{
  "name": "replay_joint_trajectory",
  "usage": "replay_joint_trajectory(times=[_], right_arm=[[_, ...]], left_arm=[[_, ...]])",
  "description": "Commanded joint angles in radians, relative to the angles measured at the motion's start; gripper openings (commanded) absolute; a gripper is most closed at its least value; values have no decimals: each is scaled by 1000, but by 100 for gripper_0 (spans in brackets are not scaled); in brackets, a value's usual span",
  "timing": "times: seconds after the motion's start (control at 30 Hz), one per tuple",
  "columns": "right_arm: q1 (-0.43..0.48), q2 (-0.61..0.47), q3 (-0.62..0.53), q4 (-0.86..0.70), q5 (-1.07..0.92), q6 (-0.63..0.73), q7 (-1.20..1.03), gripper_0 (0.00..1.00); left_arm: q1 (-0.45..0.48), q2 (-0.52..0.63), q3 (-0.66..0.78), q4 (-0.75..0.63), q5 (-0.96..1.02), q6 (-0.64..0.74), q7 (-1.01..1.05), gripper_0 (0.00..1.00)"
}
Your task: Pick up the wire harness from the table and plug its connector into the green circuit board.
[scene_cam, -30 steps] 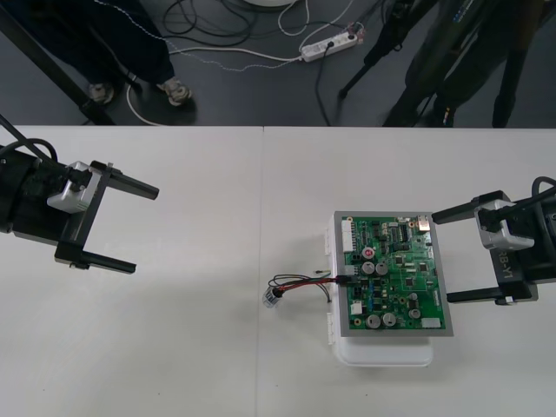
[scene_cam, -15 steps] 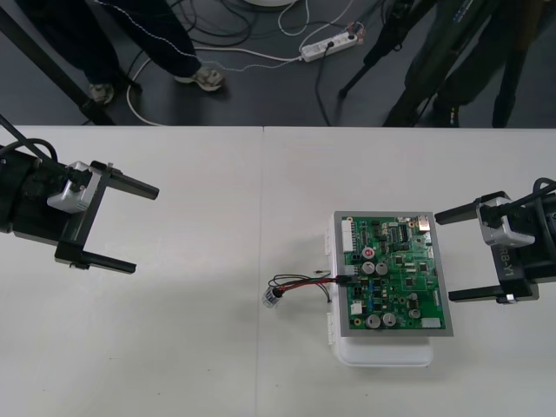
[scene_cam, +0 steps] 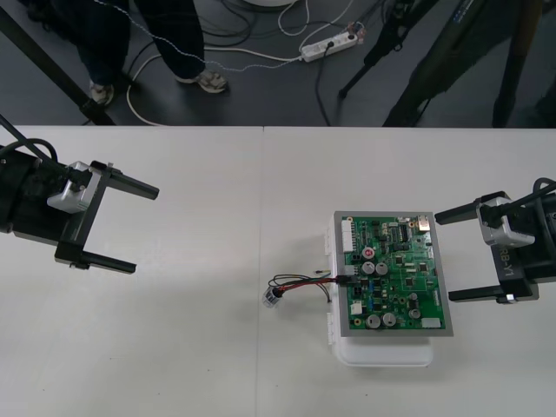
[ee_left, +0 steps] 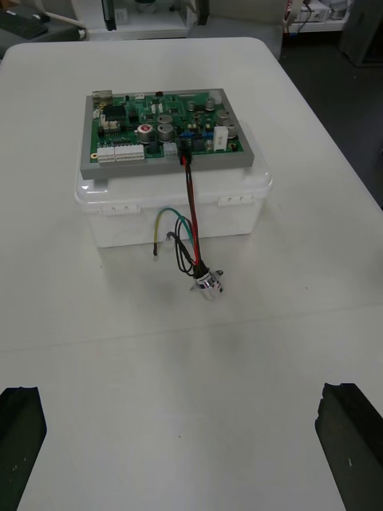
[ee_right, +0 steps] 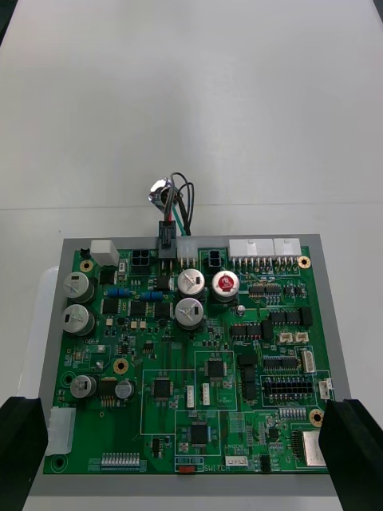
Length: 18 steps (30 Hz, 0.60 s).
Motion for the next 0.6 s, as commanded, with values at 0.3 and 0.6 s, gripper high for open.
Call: replay_joint_trajectory(times=[0.3, 0.6], right_arm=[[13, 7, 9, -5, 1, -5, 10, 100], [13, 7, 9, -5, 1, -5, 10, 100]], left_arm=[[4, -11, 28, -26, -3, -41, 53, 100], [4, -11, 28, -26, -3, -41, 53, 100]])
